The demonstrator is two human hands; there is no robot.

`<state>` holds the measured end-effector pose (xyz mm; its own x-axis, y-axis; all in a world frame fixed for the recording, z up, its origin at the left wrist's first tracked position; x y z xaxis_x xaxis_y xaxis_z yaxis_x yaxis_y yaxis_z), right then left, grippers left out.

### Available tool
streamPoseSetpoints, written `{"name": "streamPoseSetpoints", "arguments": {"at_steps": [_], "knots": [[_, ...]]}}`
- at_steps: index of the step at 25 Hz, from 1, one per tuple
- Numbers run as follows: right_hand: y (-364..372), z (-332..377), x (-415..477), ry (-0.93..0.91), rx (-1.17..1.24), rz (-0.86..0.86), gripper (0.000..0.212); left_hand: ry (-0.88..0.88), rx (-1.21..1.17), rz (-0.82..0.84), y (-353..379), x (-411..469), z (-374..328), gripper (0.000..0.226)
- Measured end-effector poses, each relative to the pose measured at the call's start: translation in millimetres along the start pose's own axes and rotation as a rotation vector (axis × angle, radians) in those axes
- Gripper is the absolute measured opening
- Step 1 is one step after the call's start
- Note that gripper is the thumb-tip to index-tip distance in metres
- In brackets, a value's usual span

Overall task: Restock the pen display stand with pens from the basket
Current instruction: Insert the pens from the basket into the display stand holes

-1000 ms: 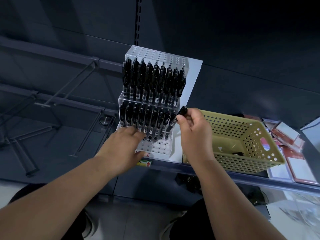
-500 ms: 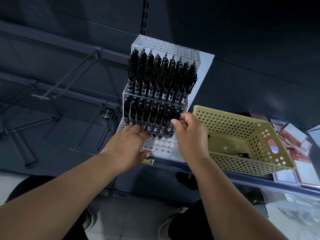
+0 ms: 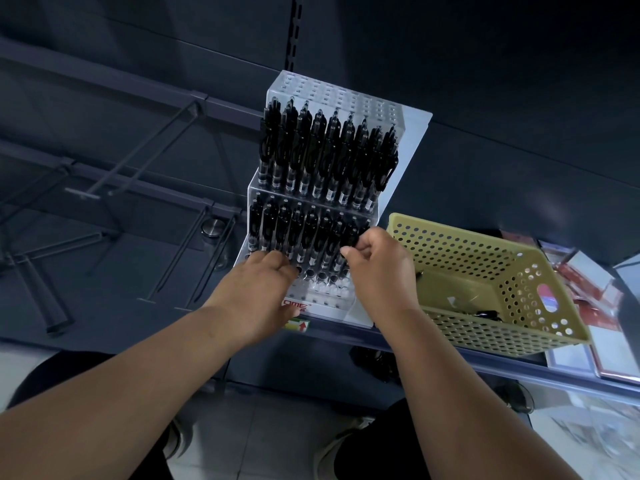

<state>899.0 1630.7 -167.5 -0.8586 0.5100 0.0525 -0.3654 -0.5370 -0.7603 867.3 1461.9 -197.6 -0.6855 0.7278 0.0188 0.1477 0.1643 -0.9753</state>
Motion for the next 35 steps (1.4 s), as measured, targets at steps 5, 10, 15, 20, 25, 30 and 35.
{"name": "streamPoseSetpoints", "arguments": {"at_steps": [5, 10, 15, 20, 25, 30, 35], "knots": [[-0.8, 1.5, -0.8, 0.001, 0.013, 0.020, 0.015, -0.004, 0.000, 0.007, -1.4, -0.1, -0.7, 0.061], [-2.5, 1.3, 4.4, -0.037, -0.100, 0.023, 0.022, -0.013, -0.020, 0.015, -3.0, -0.9, -1.2, 0.062], [-4.6, 3.2, -1.5, -0.018, -0.038, 0.038, 0.013, -0.017, -0.020, 0.029, -4.6, -0.9, -1.2, 0.060], [-58.1, -20.7, 2.2, 0.010, -0.017, -0.171, 0.009, -0.047, -0.117, -0.093, -10.0, -2.5, -12.0, 0.049], [-95.1, -85.9, 21.0, 0.211, -0.130, -0.215, 0.019, 0.027, -0.218, -0.176, -22.6, 4.9, -51.7, 0.035], [-97.3, -108.3, 11.6, 0.249, -0.111, -0.076, 0.051, 0.017, -0.283, -0.137, -29.1, 28.8, -93.1, 0.033], [-91.7, -136.2, -19.9, 0.200, -0.055, 0.037, 0.054, -0.141, -0.394, 0.019, -22.6, 57.6, -114.8, 0.043]]}}
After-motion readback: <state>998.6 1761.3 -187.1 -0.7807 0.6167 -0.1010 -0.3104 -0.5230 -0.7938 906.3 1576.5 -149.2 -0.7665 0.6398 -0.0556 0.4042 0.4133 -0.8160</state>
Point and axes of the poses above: each hand's wrist, its own x-axis towards the middle knuckle, its own y-axis out of the palm, z = x × y, the point moved 3 cm from there along x, towards the middle knuckle, and after that the axes turned 6 degrees about y, right-handed, at the moved point
